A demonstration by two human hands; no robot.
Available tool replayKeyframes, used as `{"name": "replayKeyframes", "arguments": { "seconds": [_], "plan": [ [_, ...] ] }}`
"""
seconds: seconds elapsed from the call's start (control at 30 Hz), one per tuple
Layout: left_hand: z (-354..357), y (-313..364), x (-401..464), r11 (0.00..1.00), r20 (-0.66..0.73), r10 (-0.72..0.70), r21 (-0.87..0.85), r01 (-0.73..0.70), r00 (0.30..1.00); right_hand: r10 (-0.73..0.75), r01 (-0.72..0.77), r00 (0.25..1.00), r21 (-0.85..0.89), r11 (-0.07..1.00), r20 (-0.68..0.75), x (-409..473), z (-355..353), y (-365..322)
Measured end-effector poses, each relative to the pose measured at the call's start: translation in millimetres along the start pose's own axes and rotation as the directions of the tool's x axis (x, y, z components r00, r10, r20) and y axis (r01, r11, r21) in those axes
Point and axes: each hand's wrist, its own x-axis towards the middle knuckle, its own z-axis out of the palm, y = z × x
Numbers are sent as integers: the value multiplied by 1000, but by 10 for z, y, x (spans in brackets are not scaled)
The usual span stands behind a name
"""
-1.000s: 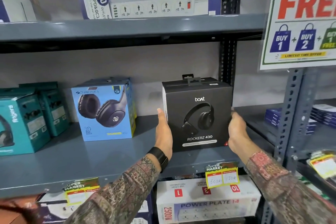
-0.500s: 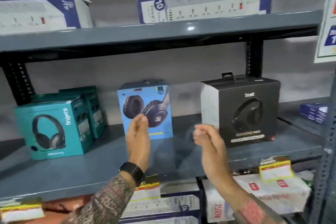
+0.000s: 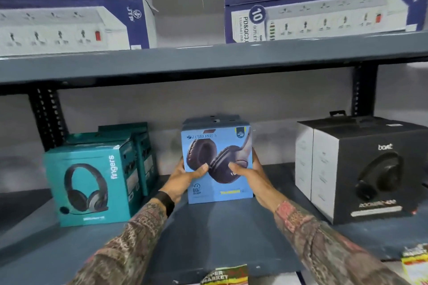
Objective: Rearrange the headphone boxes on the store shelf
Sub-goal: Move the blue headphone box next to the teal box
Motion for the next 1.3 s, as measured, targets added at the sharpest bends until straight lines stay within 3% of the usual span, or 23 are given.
{"name": "replayKeyframes", "arguments": {
  "seconds": [0.23, 0.5, 0.9, 1.3],
  "plan": [
    [-44, -34, 78, 988, 25, -39, -145, 42, 999, -4, 5, 1000, -26, 1000, 25, 42, 33, -90],
    [-9, 34, -202, 994, -41, -38, -107, 33, 998, -33, 33, 999, -19, 999, -6, -135, 54, -102],
    [49, 94, -1171, 997, -30, 31, 71, -29, 999, -115, 118, 992, -81, 990, 40, -1183, -110, -217],
    [198, -20, -1311, 995, -49, 86, -38, -87, 995, -92, 92, 996, -78, 993, 15, -1320, -92, -199]
  ]
}}
